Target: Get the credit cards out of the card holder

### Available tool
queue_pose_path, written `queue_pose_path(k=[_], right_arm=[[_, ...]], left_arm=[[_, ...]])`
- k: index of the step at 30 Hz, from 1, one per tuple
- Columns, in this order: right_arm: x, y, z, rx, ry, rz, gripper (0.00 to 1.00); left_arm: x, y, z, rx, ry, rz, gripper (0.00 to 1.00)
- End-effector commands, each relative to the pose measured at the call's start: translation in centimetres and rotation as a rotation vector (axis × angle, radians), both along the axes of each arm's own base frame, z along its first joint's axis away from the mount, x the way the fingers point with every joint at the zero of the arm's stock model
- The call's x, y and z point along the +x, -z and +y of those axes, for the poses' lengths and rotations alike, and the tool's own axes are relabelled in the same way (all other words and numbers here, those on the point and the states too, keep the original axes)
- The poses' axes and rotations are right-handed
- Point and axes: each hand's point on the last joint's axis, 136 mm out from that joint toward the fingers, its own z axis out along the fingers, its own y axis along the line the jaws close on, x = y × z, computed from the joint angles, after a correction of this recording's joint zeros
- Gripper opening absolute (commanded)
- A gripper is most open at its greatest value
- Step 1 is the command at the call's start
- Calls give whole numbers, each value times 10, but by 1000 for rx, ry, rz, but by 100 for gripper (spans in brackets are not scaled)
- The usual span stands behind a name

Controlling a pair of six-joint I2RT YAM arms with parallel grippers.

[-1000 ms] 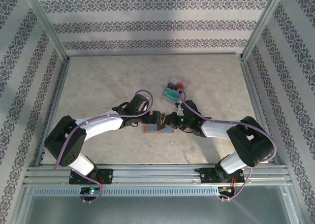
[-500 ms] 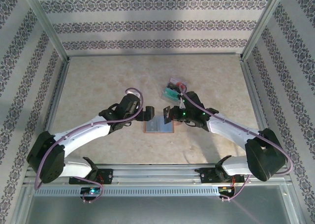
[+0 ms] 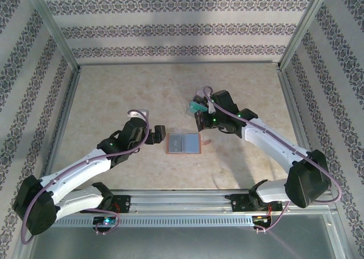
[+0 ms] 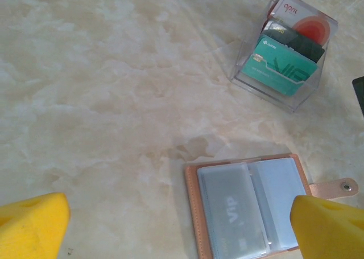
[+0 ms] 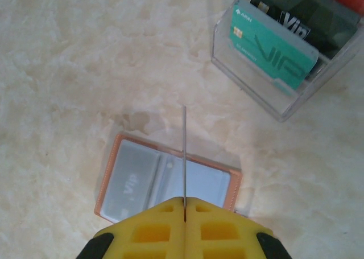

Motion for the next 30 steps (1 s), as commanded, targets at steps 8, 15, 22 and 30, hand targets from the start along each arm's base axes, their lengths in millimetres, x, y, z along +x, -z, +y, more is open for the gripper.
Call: queue_pose_path(k=[8,15,22,30], right_arm=[[28,-13,-17,-150,-87,-35,2],[51,-26,-20,-225,-175,-95,2],[75,-32,-17,-274,-306,-132,2],[91,-19,-17,-391,-511,-151,2]], left_arm=[[3,-6,11,8,-31,-46,99],[3,-10,12,-4,-34,-53,99],[5,-17,11,-13,-35,-75,99],[5,-14,16,3,-50,-68,99]])
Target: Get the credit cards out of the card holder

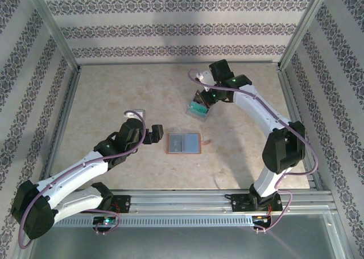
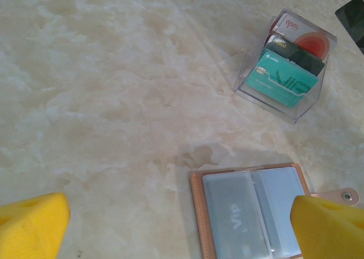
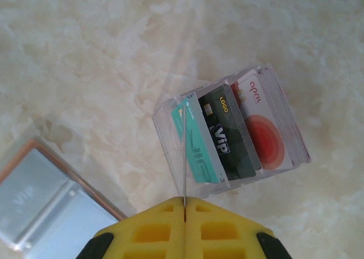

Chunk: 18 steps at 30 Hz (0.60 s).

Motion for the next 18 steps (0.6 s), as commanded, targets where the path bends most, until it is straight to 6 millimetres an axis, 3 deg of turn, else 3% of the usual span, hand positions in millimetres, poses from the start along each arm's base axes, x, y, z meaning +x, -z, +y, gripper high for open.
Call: queue_pose_path(k=[1,18], right_arm=[[4,5,-7,-70,-113,4,2],[43,40,-17,-197,-200,29,3]], left_arm=[[5,-8,8,7,-28,-39,99],[4,-5,13,23,-47,-12,99]])
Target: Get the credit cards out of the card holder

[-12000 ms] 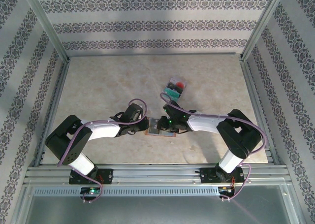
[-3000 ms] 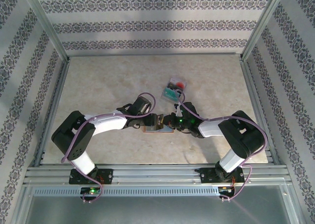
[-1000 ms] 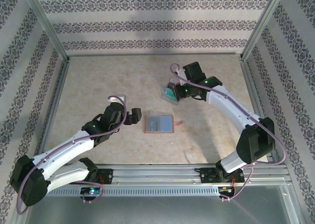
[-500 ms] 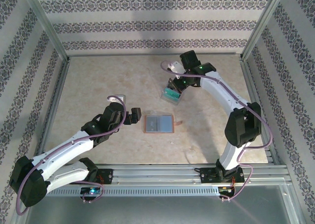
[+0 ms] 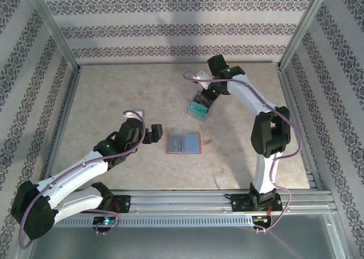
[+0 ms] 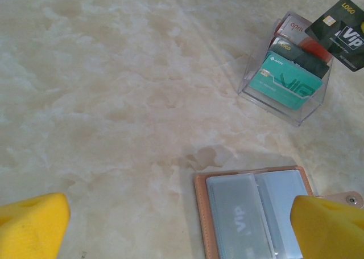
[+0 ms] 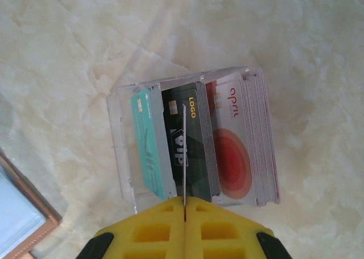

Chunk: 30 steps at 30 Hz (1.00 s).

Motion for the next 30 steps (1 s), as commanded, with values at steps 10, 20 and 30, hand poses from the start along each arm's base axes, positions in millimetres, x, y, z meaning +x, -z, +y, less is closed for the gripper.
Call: queue_pose_path(k=[10,20,30], right_arm=[[13,20,2,-52,-54,32,3],[21,30,4,-60,-61,52,3],[22,43,1,-84,-56,83,3]], left_arm=[[2,-2,16,32,-55,1,99],[3,0,18,37,-66,12,99],[4,0,19,35,-68,14,99]])
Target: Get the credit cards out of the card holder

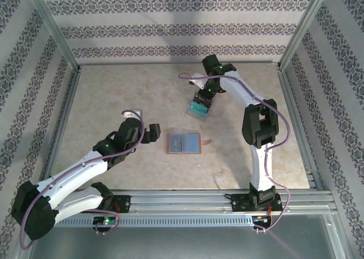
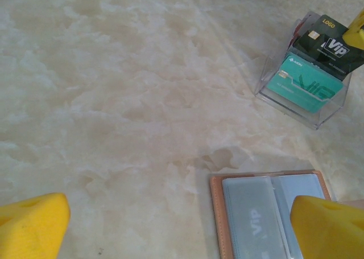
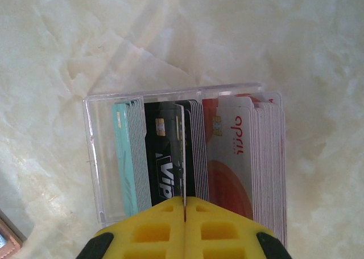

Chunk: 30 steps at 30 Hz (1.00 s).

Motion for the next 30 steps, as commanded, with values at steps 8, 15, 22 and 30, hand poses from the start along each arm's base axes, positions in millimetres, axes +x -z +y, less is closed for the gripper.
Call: queue_pose_path(k=[8,15,22,30], right_arm=[[3,11,-9,-49,14,15,20],[3,-2,-10,-37,27,-12,25],[-3,-32,-3,23,93,-61,26],[-27,-55,-3,80,341,-72,39]], left_arm=[[1,-4,8,9,-28,9,99],[2,-6,8,5,-27,6,99],[3,-5,8,-2,-33,4,99],[7,-1,14,-26,-81,6,99]])
